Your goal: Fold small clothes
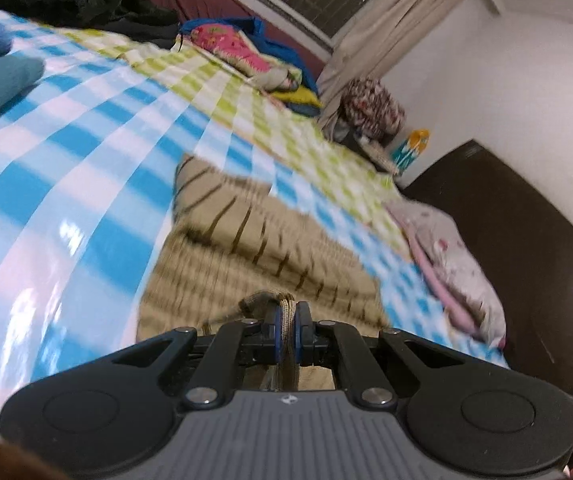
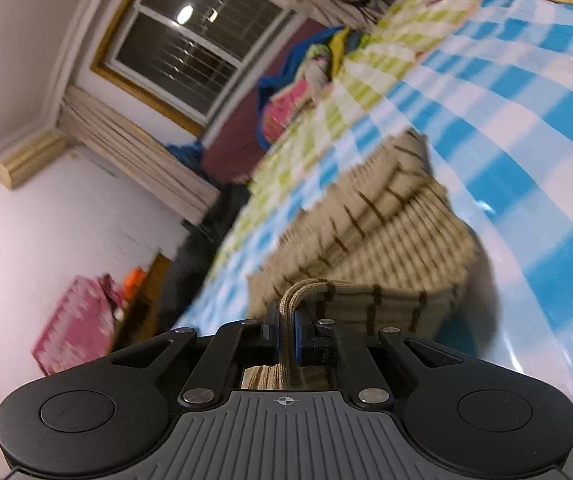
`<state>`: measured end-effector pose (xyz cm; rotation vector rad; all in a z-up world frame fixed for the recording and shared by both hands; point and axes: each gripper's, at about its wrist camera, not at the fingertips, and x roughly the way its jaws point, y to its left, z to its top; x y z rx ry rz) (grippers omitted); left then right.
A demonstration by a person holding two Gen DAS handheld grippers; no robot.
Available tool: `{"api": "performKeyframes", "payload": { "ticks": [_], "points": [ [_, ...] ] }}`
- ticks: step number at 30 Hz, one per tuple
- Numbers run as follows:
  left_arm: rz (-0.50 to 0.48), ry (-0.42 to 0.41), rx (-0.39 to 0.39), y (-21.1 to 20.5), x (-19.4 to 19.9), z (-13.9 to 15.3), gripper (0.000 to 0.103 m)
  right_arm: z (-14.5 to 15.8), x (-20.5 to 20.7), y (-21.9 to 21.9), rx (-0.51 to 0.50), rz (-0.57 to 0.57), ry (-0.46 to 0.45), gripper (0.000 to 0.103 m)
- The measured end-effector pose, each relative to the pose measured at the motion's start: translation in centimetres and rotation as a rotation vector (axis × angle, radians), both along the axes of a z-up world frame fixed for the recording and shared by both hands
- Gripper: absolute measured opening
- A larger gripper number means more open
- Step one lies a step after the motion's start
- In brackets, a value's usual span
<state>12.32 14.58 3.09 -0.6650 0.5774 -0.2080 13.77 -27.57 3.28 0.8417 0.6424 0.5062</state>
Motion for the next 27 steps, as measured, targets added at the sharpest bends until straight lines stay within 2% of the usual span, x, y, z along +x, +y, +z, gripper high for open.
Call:
{"api": "performKeyframes", "payload": {
  "ticks": [9, 21, 27],
  "points": [
    [0.012, -0.062, 0.037, 0.7, 6.8, 1.2, 0.012, 0.8, 7.2, 0.6, 0.017, -0.051, -0.039, 0.007],
    [0.026, -0.076, 0.080, 1.1, 12.7, 0.5, 0.012, -0.6, 13.2, 1.0, 0.013, -0.098, -0.045, 0.007],
    [0.048, -0.098, 0.068, 1.0, 15.4, 0.3, 0.012, -0.9, 16.1, 0.5, 0.044, -0.151, -0.060, 0.007]
  ]
}}
